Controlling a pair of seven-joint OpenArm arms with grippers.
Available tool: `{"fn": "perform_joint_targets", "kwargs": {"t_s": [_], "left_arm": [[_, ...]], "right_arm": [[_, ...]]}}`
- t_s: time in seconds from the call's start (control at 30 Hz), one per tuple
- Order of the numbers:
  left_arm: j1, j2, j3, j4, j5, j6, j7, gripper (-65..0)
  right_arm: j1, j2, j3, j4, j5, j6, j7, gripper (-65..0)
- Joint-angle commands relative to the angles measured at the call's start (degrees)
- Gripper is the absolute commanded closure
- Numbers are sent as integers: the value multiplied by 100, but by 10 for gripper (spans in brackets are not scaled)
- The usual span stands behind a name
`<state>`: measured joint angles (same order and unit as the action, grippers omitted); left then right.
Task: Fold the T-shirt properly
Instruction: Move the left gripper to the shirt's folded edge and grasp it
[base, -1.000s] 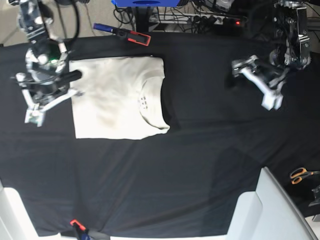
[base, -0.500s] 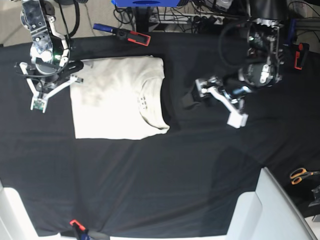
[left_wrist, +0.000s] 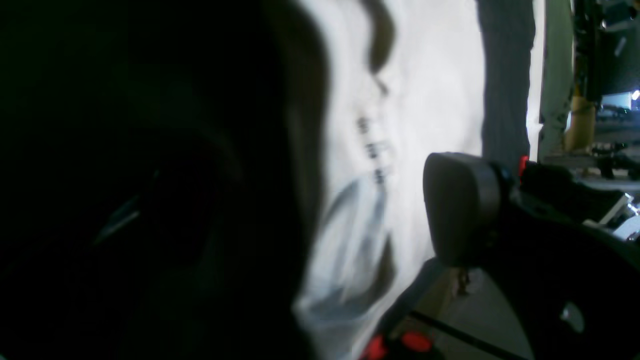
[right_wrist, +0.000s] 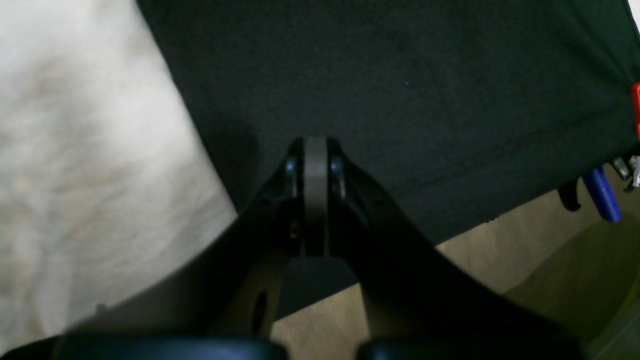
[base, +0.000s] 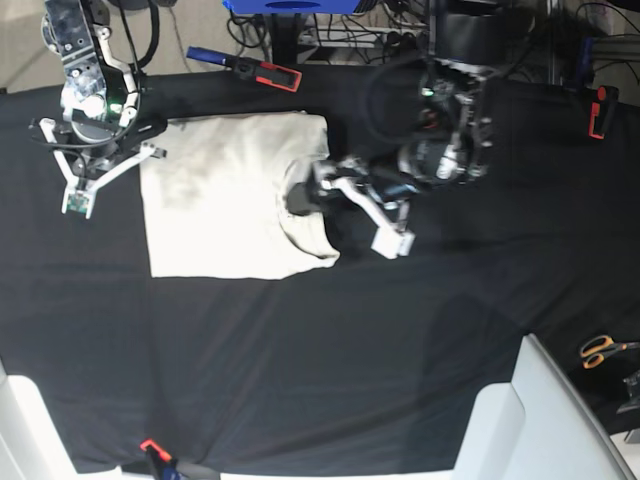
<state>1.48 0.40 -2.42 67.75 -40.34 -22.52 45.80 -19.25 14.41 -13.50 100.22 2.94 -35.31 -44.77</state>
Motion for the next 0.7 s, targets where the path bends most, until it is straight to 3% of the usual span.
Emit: {"fn": "perform_joint_targets", "kwargs": {"t_s": [0.0, 0.47, 0.67], "left_arm": [[33, 43, 26, -45, 179, 94, 145, -640], [-73, 377, 53, -432, 214, 112, 48, -640], [-257, 377, 694, -520, 469, 112, 48, -638]], "right_arm": [[30, 49, 9, 83, -70, -25, 113, 0], [12, 49, 9, 83, -70, -25, 113, 0], [12, 49, 9, 83, -70, -25, 113, 0]]}}
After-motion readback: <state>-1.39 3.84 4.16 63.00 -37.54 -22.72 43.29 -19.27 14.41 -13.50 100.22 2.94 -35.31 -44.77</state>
